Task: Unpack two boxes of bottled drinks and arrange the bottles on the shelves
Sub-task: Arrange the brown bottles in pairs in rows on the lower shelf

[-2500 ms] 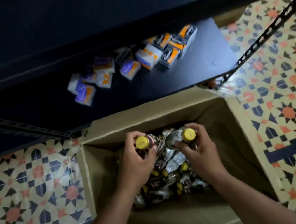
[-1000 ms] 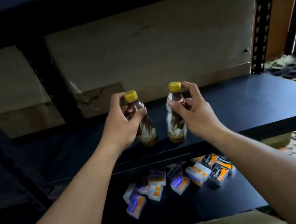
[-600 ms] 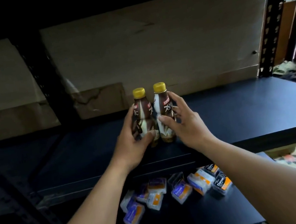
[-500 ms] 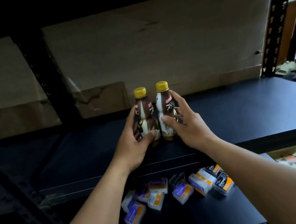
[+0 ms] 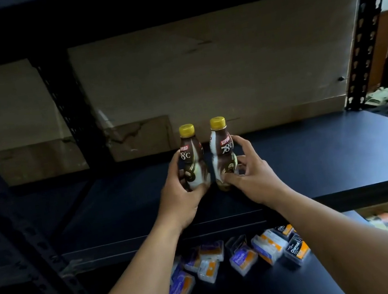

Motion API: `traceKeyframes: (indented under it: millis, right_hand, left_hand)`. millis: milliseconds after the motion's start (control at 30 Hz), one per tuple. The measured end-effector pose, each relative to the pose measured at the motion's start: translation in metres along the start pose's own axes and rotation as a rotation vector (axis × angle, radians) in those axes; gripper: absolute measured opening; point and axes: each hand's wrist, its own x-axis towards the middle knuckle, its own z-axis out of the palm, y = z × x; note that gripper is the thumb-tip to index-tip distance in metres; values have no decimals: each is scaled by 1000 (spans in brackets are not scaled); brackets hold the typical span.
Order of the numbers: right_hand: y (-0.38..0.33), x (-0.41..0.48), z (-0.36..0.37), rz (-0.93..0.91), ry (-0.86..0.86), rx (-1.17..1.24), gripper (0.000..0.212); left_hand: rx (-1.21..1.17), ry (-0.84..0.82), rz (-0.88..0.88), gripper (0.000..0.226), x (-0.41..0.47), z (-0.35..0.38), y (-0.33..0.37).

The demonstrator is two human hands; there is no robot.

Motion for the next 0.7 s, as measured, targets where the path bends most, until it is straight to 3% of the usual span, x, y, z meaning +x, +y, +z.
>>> traceKeyframes:
  millis: [433, 700]
  right_hand:
    - [1, 0, 1, 16, 5, -11, 83]
    - [2, 1, 1, 12, -22, -22, 89]
  left_hand:
    - [73, 54, -42, 101, -2, 1, 2]
    - [53, 64, -58, 94, -3, -1, 4]
